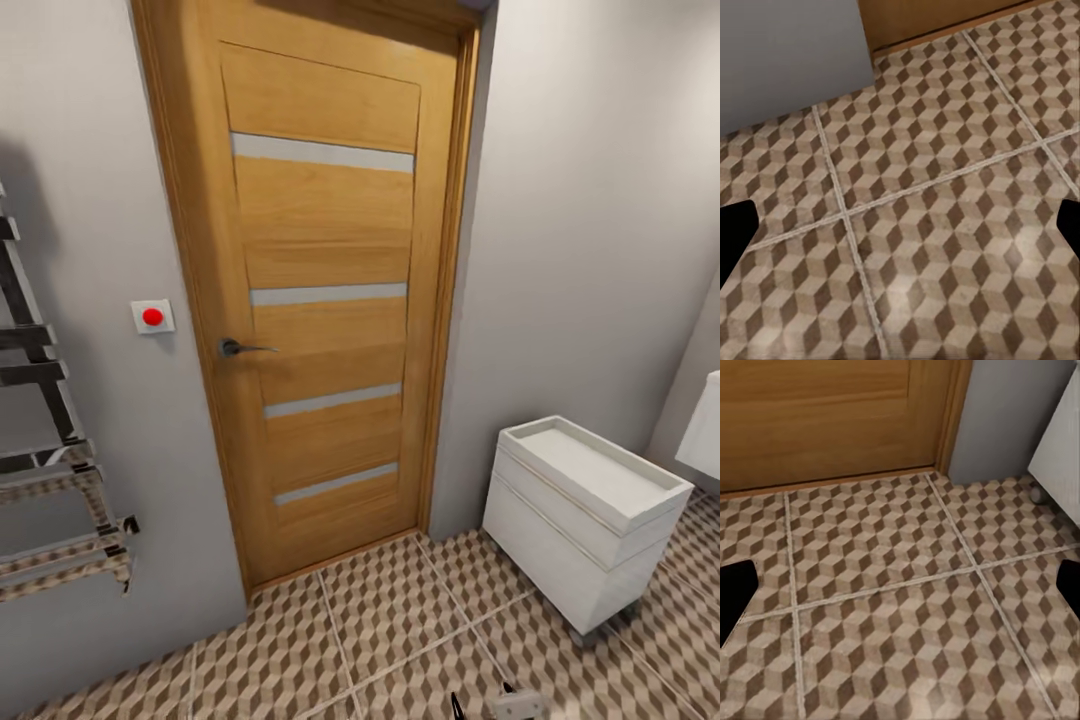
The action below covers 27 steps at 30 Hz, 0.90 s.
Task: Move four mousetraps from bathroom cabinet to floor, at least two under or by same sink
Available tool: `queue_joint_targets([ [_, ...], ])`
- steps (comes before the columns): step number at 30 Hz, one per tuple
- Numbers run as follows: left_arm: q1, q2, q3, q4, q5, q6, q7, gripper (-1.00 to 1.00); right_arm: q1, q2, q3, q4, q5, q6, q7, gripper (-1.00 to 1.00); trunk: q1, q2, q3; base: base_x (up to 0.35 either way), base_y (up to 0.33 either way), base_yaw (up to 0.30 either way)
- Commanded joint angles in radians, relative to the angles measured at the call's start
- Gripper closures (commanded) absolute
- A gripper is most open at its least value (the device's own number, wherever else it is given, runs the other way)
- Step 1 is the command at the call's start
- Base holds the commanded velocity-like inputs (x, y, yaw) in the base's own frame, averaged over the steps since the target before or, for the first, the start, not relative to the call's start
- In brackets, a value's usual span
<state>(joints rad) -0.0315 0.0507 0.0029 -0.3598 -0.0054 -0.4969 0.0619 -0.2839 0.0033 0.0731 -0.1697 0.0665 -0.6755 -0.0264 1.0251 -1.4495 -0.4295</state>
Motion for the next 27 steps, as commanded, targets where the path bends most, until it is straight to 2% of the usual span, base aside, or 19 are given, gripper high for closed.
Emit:
queue_joint_targets([
  [1, -0.001, 0.0, 0.0, 0.001, -0.001, -0.003, 0.002, -1.0, 0.0, 0.0, 0.002, 0.001, 0.004, -0.003, -0.003, -1.0, 0.0, -0.001, -0.001, -0.023, 0.0, 0.281],
  [27, -0.001, 0.0, 0.0, 0.001, -0.001, -0.003, 0.002, -1.0, 0.0, 0.0, 0.002, 0.001, 0.004, -0.003, -0.003, -1.0, 0.0, -0.001, 0.001, -0.002, 0.0, 0.284],
])
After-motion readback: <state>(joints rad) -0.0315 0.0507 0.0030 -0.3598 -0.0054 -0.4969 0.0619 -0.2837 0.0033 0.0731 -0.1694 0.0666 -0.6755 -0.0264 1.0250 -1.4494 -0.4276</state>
